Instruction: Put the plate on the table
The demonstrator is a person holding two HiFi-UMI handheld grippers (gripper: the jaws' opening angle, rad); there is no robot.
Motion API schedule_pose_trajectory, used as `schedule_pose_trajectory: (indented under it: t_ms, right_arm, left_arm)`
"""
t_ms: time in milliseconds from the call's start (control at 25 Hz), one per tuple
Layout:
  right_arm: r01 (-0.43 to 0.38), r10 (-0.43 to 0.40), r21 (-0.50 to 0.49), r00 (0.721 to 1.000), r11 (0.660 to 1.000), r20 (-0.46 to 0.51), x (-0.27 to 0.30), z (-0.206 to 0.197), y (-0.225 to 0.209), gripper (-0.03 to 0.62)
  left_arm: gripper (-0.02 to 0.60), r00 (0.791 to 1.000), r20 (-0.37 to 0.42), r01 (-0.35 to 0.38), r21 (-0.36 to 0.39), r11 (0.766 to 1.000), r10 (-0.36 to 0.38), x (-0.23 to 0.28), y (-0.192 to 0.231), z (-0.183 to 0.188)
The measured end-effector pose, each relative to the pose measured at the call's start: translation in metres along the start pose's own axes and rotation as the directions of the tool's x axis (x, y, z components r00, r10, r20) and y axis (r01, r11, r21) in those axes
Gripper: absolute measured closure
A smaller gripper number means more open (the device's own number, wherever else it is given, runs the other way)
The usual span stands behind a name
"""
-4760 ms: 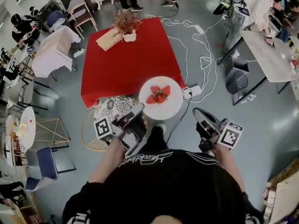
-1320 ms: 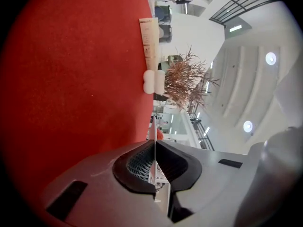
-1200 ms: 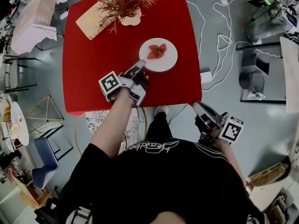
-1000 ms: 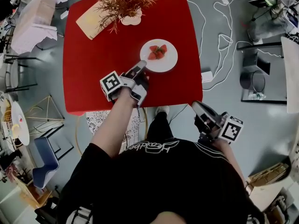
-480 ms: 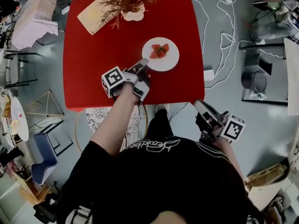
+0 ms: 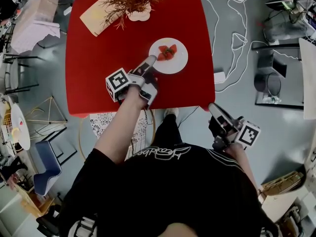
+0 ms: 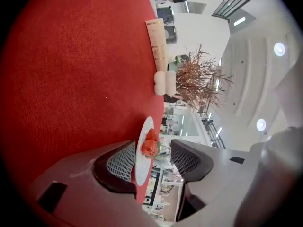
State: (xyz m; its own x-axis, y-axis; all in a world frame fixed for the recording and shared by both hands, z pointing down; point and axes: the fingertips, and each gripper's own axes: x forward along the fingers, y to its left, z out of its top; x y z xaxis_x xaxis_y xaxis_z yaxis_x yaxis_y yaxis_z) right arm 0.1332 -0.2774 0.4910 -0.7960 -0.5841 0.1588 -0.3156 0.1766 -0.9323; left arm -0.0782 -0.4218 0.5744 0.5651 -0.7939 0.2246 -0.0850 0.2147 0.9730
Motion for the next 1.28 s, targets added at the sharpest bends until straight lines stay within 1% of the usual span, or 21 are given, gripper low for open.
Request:
schedule_pose_trajectory:
  t_ms: [160,240,280,320,400,520,640,760,840,920,1040,1120,1280]
  right_arm:
    - [0.0,0.0,0.002,1.0,1.0,0.015,-0.003,0.003,0.0,0.586]
    - [0.0,0.0,0.0,1.0,1.0,0.019,-0.005,0.003,0.0,0.586]
    - [0.0,0.0,0.0,1.0,1.0,0.021,-0.006,0.004,0.0,0.586]
    - [0.0,0.0,0.0,1.0,1.0,0.022,-0.006,0.004,-0.001,0.586]
    - [0.001,-0.001,0.001,1.0,1.0,0.022,-0.007,0.004,-0.002,0.586]
    - [0.009,-0.009,0.002,1.0,1.0,0.02,-0.009,0.003,-0.004,0.586]
    - [0.01,-0.01,0.003,1.0,1.0,0.018,-0.01,0.002,-0.003,0.586]
    - [0.007,-0.007,0.001,1.0,1.0,0.012,-0.01,0.002,-0.002,0.586]
    - [0.007,-0.007,0.0,1.0,1.0,0.011,-0.011,0.003,-0.002,0.586]
    - [0.004,-0.004,0.001,1.0,1.0,0.012,-0.012,0.004,-0.001,0.586]
    - [0.002,-0.002,0.002,1.0,1.0,0.01,-0.013,0.004,0.0,0.586]
    - [0.002,-0.002,0.006,1.0,1.0,0.01,-0.013,0.005,0.001,0.586]
    - [0.0,0.0,0.011,1.0,1.0,0.007,-0.011,0.006,0.001,0.586]
  left_arm:
    - [0.341,1.0,-0.006,0.001,0.026,1.0,-0.001,0.0,-0.001,-0.001]
    - [0.337,1.0,-0.019,-0.01,0.075,0.997,0.012,0.001,-0.002,-0.004]
    - [0.335,0.999,-0.028,-0.018,0.114,0.993,0.022,0.001,-0.002,-0.005]
    - [0.329,0.999,-0.039,-0.027,0.16,0.987,0.034,0.002,-0.003,-0.006]
    - [0.325,0.996,-0.064,-0.047,0.26,0.964,0.066,0.003,-0.003,-0.009]
    - [0.324,0.989,-0.1,-0.06,0.393,0.918,0.107,0.004,-0.005,-0.015]
    - [0.313,0.982,-0.123,-0.065,0.505,0.86,0.146,0.004,-0.008,-0.022]
    - [0.313,0.972,-0.14,-0.07,0.594,0.802,0.189,0.002,-0.008,-0.028]
    - [0.313,0.964,-0.15,-0.07,0.654,0.753,0.219,0.001,-0.008,-0.032]
    - [0.313,0.952,-0.161,-0.067,0.72,0.691,0.26,0.0,-0.006,-0.036]
    - [0.313,0.922,-0.183,-0.06,0.803,0.593,0.341,-0.004,0.0,-0.042]
    - [0.313,0.903,-0.189,-0.05,0.846,0.531,0.387,-0.006,0.004,-0.046]
    - [0.313,0.881,-0.176,-0.024,0.91,0.414,0.439,-0.009,0.006,-0.048]
